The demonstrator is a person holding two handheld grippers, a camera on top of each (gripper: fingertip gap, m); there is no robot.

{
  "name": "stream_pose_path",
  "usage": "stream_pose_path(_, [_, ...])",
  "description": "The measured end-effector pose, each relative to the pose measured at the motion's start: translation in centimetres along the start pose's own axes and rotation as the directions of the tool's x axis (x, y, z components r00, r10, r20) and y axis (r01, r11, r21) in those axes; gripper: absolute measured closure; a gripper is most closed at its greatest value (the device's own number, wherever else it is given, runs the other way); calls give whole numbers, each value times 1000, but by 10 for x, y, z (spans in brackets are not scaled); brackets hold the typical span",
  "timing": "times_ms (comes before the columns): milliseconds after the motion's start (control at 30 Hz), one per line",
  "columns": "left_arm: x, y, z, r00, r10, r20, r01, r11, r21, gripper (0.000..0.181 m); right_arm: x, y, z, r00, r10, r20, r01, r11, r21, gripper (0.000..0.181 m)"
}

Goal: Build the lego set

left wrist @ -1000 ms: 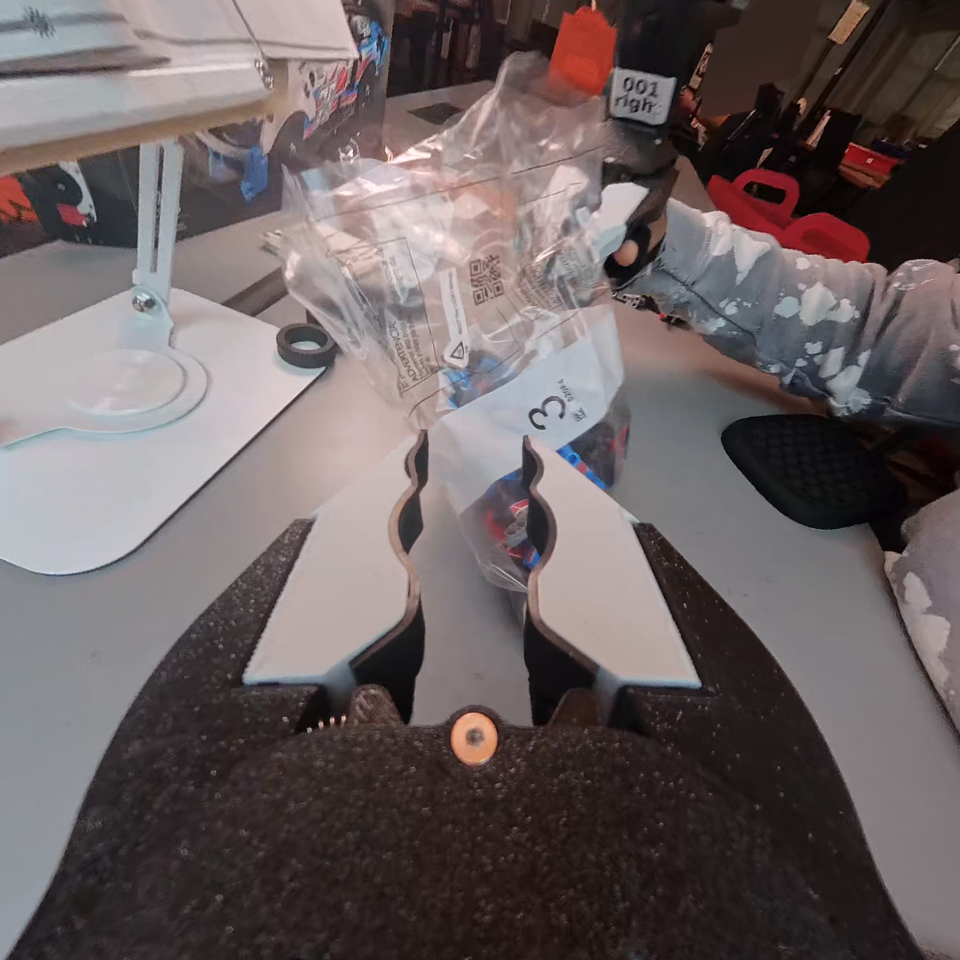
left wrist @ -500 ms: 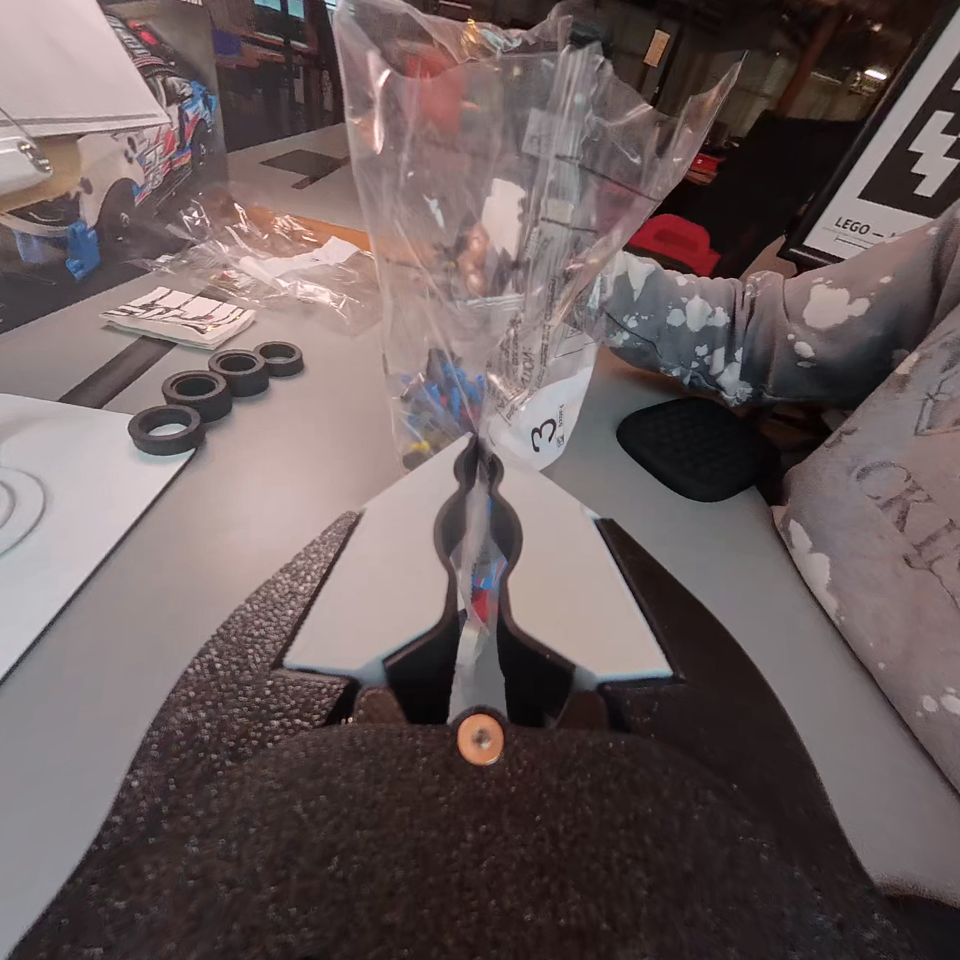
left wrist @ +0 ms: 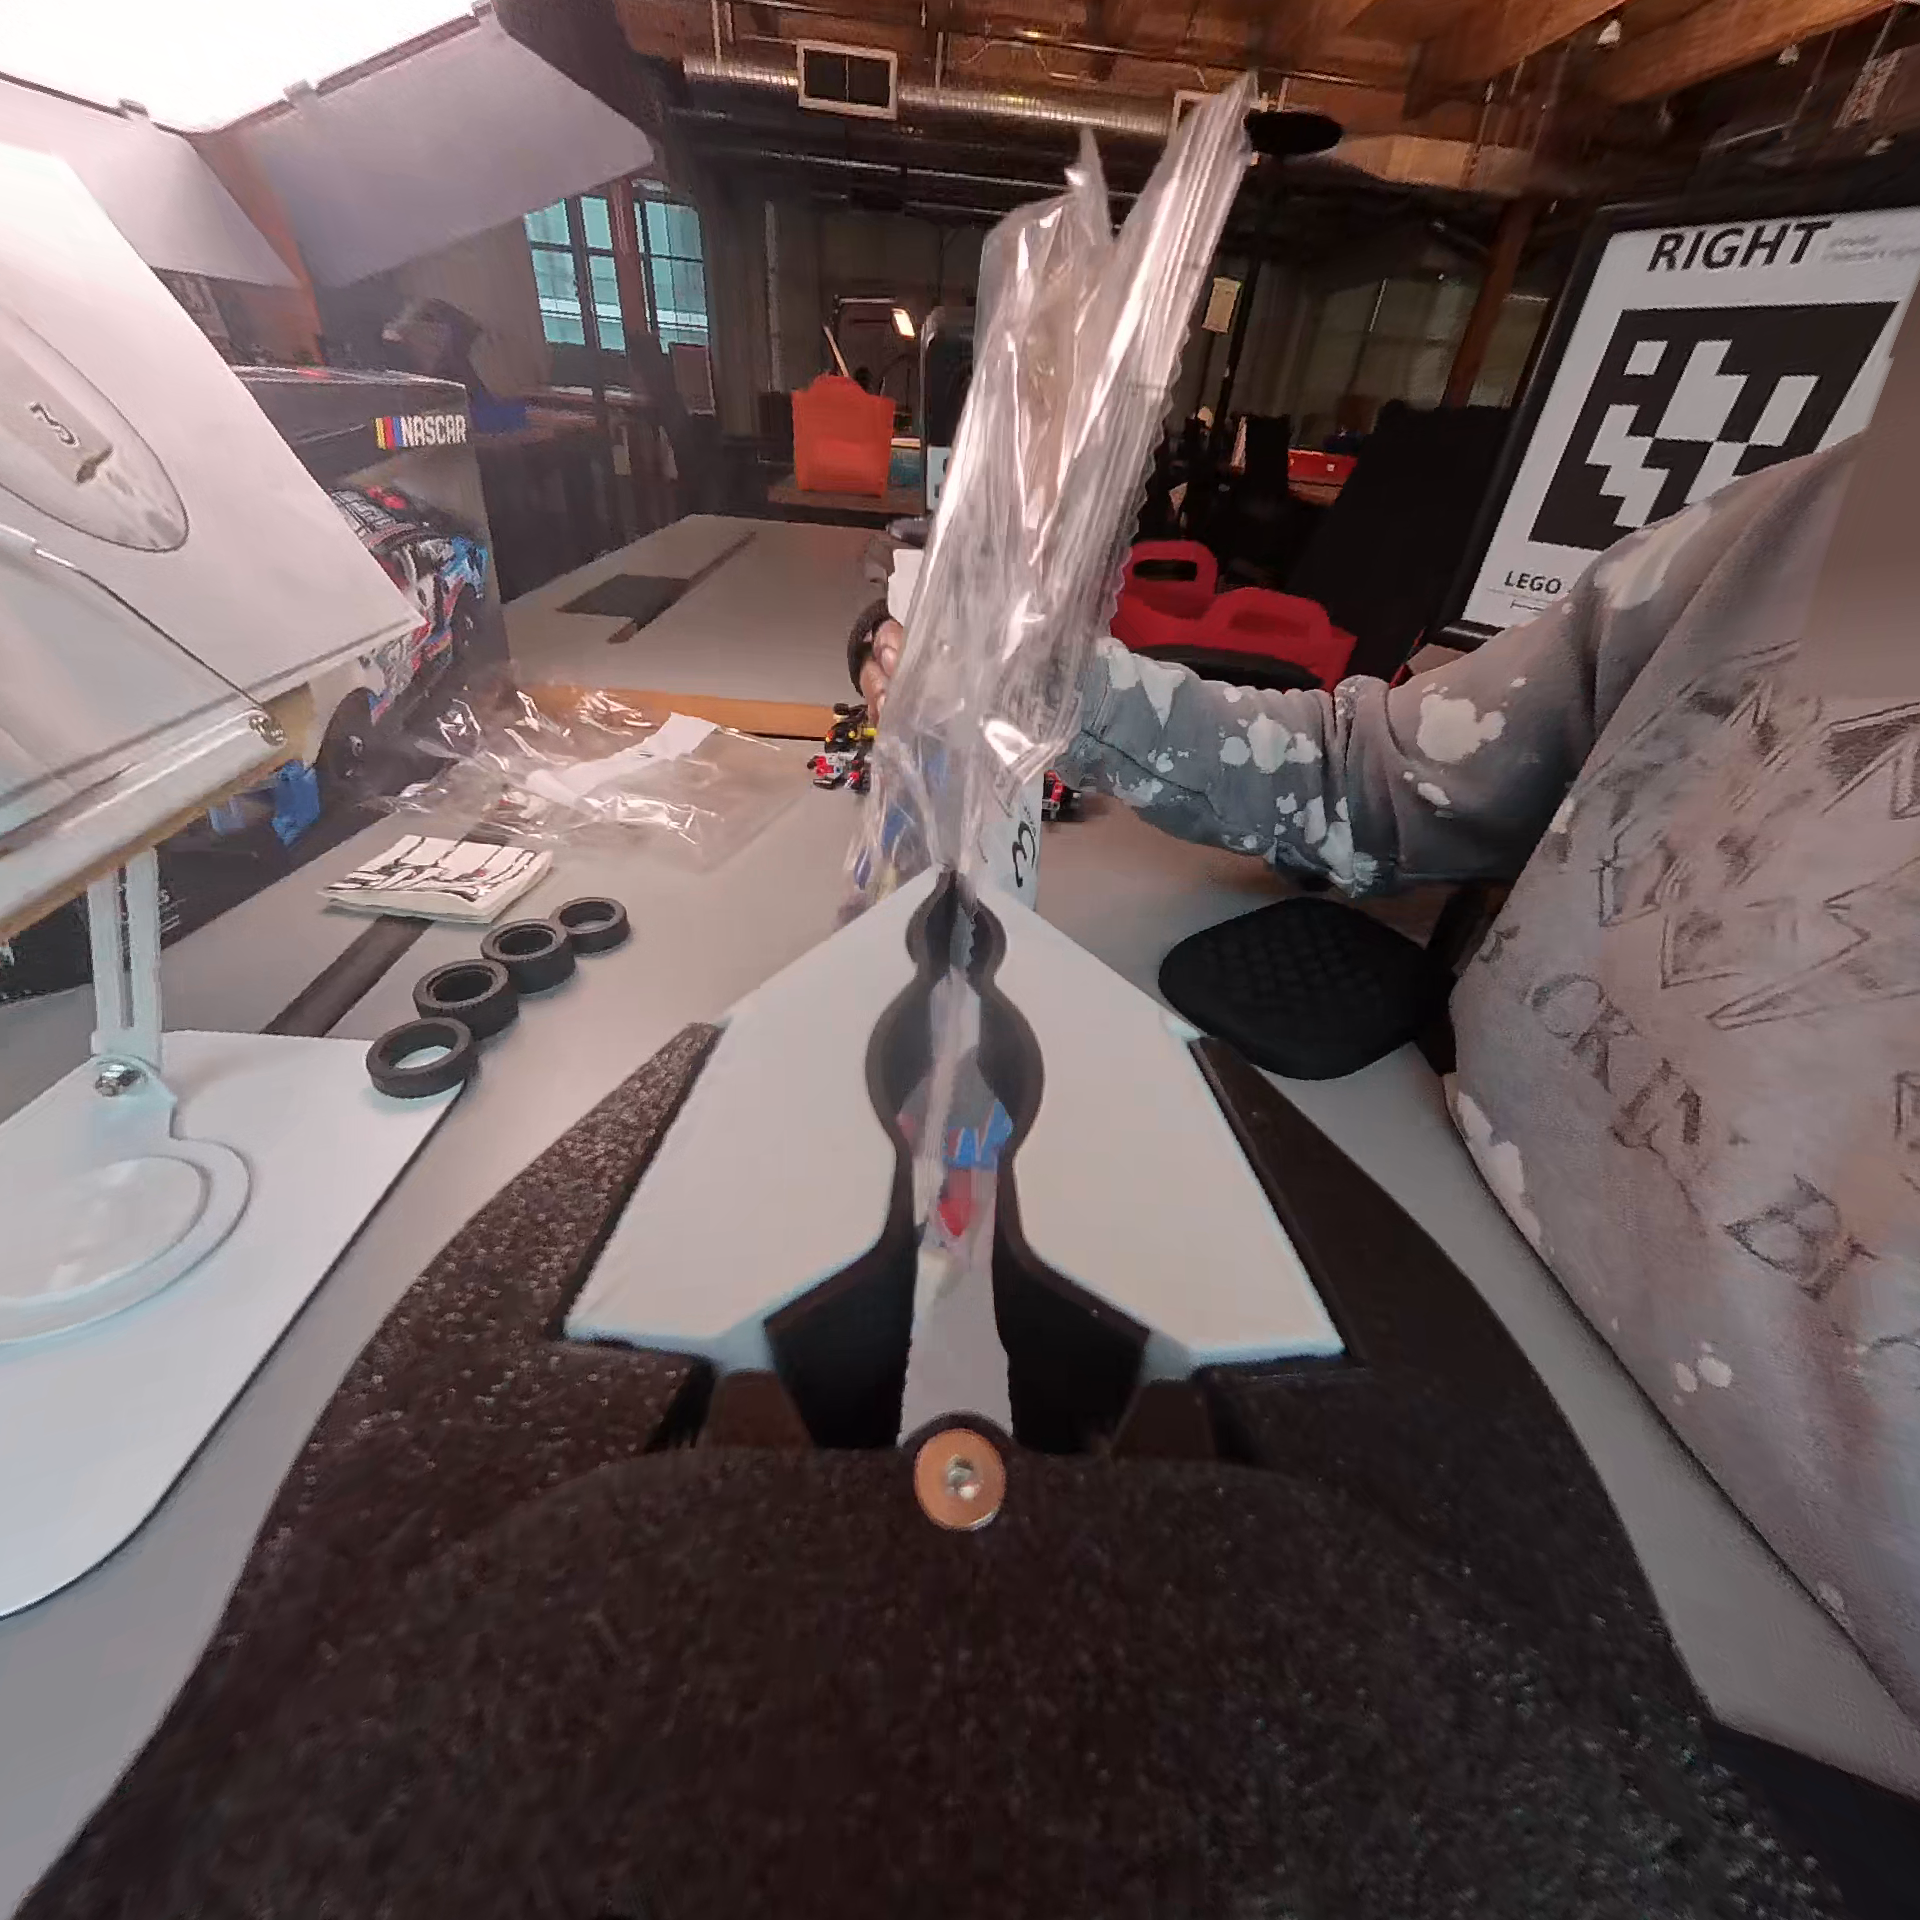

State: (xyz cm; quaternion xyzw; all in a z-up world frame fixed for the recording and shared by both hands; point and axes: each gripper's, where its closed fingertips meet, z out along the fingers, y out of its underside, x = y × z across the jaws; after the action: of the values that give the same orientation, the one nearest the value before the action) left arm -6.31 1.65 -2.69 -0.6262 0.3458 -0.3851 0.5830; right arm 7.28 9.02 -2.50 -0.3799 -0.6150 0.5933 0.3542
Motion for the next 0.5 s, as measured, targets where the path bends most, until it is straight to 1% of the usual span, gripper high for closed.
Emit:
stream_pose_path(67, [-1,1,-3,999,20,29,-20,1000,-19,181,-1,-3,4,999,-33,-24,32,999,-24,181])
stream_pose_path(100, [-2,8,-5,999,18,42,-17,999,-30,181,0,3,6,999,-26,-34,25,999,-35,181])
stream_pose_path(133, [-5,21,-6,998,7,59,-4,999,-51,175,-1,17,8,1000,-2,-29,0,998,-58,178])
stream_pose_path(200, [-9,49,-5,996,-48,80,55,995,-80,147,-1,53,13,996,87,-19,-89,991,-97,155])
stream_pose_path(267, [-10,71,2,993,-70,95,81,990,-119,137,-3,86,21,990,142,-18,-143,979,-146,152])
stream_pose_path(300, [-8,75,6,994,-65,90,76,989,-130,137,-2,91,24,990,138,-28,-141,979,-146,154])
stream_pose_path(333, [-7,76,10,995,-56,83,68,987,-148,143,-2,92,26,990,136,-25,-138,980,-147,166])
stream_pose_path(367, [-9,78,13,995,-38,96,55,982,-179,155,-3,89,27,992,121,-21,-123,981,-152,174])
stream_pose_path(400, [-15,78,14,991,-12,134,39,978,-203,175,0,86,27,995,98,-36,-103,981,-167,180])
stream_pose_path(433, [-16,76,14,992,6,130,24,975,-223,181,1,82,26,996,80,-42,-87,980,-178,181])
stream_pose_path(500, [-14,59,10,992,6,128,22,976,-217,181,0,65,21,996,80,-36,-85,983,-160,181])
